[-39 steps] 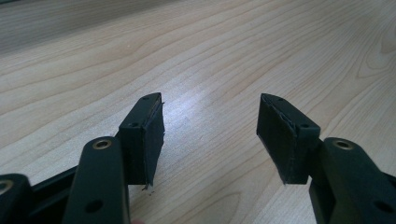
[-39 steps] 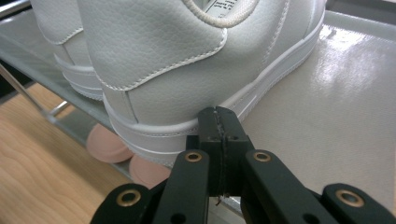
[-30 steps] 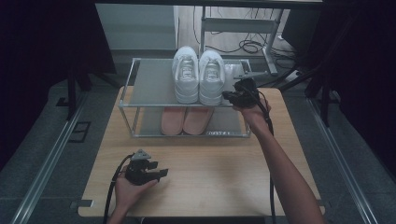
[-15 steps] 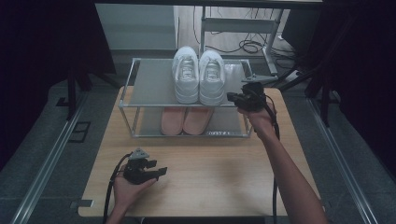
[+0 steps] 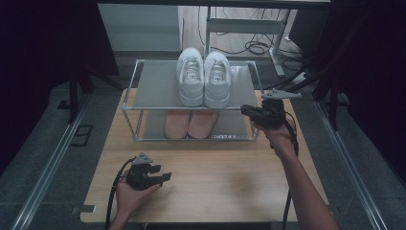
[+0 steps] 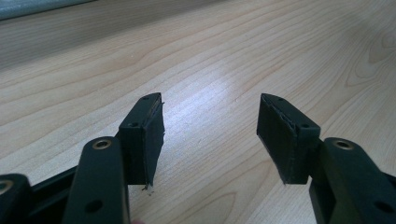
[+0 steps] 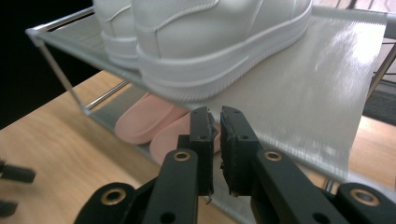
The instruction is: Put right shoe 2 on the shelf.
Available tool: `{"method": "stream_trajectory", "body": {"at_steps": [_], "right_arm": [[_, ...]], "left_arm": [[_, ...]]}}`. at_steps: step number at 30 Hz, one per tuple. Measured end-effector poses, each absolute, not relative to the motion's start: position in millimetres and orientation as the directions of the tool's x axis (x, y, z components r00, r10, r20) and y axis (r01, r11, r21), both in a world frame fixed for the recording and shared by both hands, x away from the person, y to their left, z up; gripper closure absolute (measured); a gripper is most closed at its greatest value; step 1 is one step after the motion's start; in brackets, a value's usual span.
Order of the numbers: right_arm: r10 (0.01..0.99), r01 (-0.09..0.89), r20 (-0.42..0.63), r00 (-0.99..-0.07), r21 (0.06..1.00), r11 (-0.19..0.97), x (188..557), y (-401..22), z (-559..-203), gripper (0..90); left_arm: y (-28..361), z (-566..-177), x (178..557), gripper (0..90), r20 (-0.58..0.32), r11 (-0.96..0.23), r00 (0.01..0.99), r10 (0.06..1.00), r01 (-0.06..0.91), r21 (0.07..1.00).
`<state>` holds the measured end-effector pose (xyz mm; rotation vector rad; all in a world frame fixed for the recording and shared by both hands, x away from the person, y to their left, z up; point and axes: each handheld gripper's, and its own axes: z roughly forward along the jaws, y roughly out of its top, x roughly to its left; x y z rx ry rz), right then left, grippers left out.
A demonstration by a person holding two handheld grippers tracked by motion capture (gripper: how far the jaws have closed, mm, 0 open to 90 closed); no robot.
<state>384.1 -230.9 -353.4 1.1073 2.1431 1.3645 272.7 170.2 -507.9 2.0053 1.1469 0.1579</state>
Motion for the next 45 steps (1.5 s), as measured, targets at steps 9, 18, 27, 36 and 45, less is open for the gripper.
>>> {"method": "stream_trajectory", "body": {"at_steps": [9,18,27,36,45], "right_arm": [[0.753,0.426,0.133,-0.645,0.88,0.209,358,-253,-382,70.8],[0.772,0.441,0.124,-0.623,0.871,0.216,333,-268,-423,57.8],[0.786,0.489,0.151,-0.6,0.846,0.212,315,-283,-466,52.9],[0.8,0.532,0.167,-0.576,0.82,0.212,309,-293,-495,50.3],[0.804,0.526,0.17,-0.57,0.827,0.198,307,-294,-495,50.2]], "left_arm": [[168,-510,273,41.6,-0.264,-0.27,0.582,0.769,0.671,0.691],[168,-511,274,41.4,-0.259,-0.279,0.585,0.769,0.671,0.687],[170,-511,274,41.1,-0.262,-0.271,0.578,0.773,0.674,0.688],[170,-511,274,41.0,-0.264,-0.267,0.576,0.774,0.674,0.689],[171,-511,274,41.1,-0.265,-0.265,0.575,0.774,0.674,0.689]]}}
